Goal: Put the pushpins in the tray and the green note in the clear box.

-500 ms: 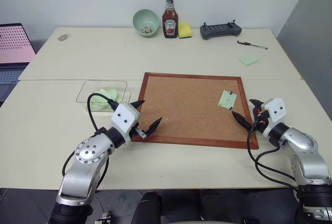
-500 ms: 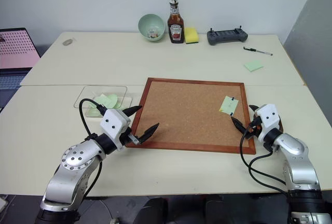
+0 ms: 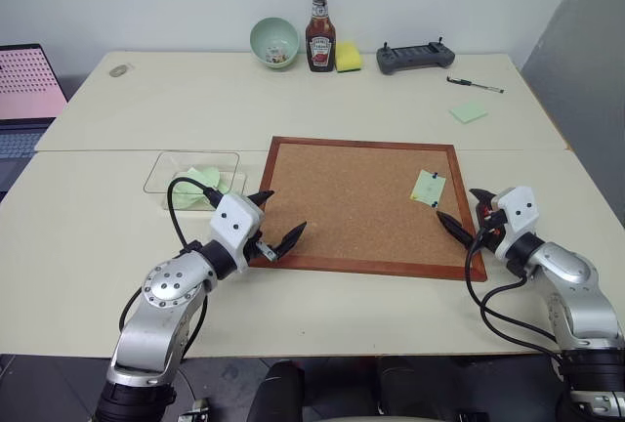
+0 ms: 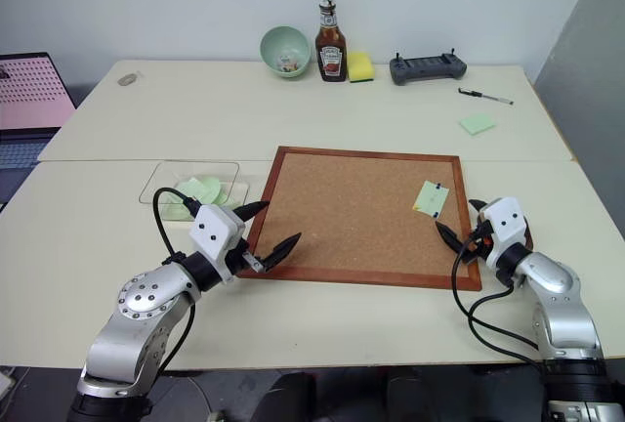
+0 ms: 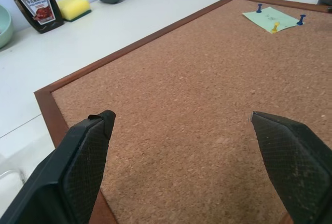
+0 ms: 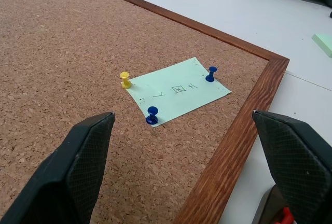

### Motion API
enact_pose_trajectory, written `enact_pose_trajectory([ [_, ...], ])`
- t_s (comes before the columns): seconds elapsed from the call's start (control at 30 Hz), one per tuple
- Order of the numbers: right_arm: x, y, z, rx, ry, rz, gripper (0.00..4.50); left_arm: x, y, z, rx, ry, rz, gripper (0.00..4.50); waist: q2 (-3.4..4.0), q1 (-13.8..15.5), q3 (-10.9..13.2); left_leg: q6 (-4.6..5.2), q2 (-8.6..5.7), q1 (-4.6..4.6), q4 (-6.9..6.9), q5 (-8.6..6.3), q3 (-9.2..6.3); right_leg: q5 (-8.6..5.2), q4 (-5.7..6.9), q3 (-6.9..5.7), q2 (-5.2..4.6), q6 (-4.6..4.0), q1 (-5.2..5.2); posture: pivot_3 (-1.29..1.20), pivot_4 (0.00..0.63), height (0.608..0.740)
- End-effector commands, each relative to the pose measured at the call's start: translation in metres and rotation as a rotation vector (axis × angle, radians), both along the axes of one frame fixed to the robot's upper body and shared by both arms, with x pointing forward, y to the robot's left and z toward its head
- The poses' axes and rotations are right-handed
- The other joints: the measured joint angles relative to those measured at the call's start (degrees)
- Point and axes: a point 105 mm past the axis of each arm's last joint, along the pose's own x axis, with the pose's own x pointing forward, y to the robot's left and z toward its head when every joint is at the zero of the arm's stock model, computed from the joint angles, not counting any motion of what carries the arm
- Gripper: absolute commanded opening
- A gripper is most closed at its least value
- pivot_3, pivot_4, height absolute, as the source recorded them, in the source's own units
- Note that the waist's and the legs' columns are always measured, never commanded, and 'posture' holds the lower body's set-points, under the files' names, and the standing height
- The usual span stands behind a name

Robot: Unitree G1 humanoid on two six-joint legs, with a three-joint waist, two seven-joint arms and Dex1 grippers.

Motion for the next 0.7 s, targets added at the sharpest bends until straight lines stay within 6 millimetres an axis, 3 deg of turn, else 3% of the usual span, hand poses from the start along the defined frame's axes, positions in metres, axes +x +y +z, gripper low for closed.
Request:
enact_pose_trajectory([
  [0.03, -0.002, 0.001, 0.014, -0.003, -0.047, 0.009, 4.5, 0.001, 0.0, 0.02, -0.03, -0.065, -0.026, 4.46, 0.0, 0.0, 0.0, 0.0, 0.0, 0.0, 0.0, 0.0, 0.0, 0.0, 0.0, 0.0, 0.0, 0.0, 0.0, 0.0, 0.15, 0.74],
  [0.33, -0.003, 0.002, 0.014, 0.008, -0.05, 0.012, 4.5, -0.003, -0.008, 0.024, -0.066, -0.084, -0.095, 4.46, 0.0, 0.0, 0.0, 0.0, -0.01, -0.01, 0.0, 0.0, 0.0, 0.0, -0.01, 0.0, 0.0, 0.0, 0.0, 0.0, 0.15, 0.74],
  [0.57, -0.004, 0.008, 0.018, 0.028, -0.061, 0.02, 4.5, 0.004, -0.014, 0.017, -0.045, -0.073, -0.125, 3.29, 0.0, 0.0, 0.0, 0.0, -0.01, -0.01, 0.0, 0.0, 0.0, 0.0, -0.01, 0.0, 0.0, 0.0, 0.0, 0.0, 0.15, 0.74],
  [0.7, -0.004, 0.011, 0.021, 0.049, -0.059, 0.028, 4.5, 0.01, -0.028, 0.018, -0.043, -0.081, -0.178, 2.57, 0.0, 0.0, 0.0, 0.0, -0.01, -0.01, 0.01, 0.0, 0.0, 0.0, -0.01, -0.01, 0.0, 0.0, 0.0, 0.0, 0.15, 0.74],
])
